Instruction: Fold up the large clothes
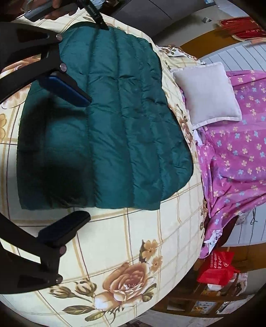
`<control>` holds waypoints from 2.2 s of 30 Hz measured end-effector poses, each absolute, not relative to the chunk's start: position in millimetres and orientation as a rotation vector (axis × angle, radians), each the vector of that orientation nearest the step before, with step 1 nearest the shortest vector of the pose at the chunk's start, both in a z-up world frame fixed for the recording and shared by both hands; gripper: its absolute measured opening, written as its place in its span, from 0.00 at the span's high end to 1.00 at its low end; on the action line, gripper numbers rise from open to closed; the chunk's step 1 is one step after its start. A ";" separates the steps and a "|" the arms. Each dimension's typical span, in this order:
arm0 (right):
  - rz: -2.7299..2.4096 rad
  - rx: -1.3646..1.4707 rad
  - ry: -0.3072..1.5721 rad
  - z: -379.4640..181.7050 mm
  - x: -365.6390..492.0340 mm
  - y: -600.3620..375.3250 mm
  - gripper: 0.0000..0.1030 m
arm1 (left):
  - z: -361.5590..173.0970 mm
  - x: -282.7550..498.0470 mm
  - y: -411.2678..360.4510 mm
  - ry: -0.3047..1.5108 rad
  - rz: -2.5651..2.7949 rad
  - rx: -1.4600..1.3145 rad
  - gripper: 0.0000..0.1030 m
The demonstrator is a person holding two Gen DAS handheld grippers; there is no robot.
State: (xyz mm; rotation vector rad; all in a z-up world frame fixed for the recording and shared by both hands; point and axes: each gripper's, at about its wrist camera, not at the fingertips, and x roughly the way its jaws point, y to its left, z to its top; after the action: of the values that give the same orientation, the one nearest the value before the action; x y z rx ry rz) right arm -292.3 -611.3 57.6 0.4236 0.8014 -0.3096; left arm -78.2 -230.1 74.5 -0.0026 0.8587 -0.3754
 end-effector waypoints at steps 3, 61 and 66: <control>-0.304 0.462 0.813 52.4 -287.6 -619.1 0.00 | 74.7 -77.5 -228.6 0.859 -0.382 -0.007 0.55; -0.028 0.633 0.866 3.8 -210.2 -653.9 0.04 | 30.4 -4.5 -209.7 1.065 -0.665 -0.392 0.37; -0.001 0.644 0.840 8.5 -217.2 -650.8 0.14 | 42.4 -14.4 -214.5 1.015 -0.670 -0.322 0.56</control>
State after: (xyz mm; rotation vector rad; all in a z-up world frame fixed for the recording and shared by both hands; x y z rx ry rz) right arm -217.2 -650.8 8.5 0.6437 0.8404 -0.0007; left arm -14.4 -214.5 42.4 -0.3225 1.0150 -0.6702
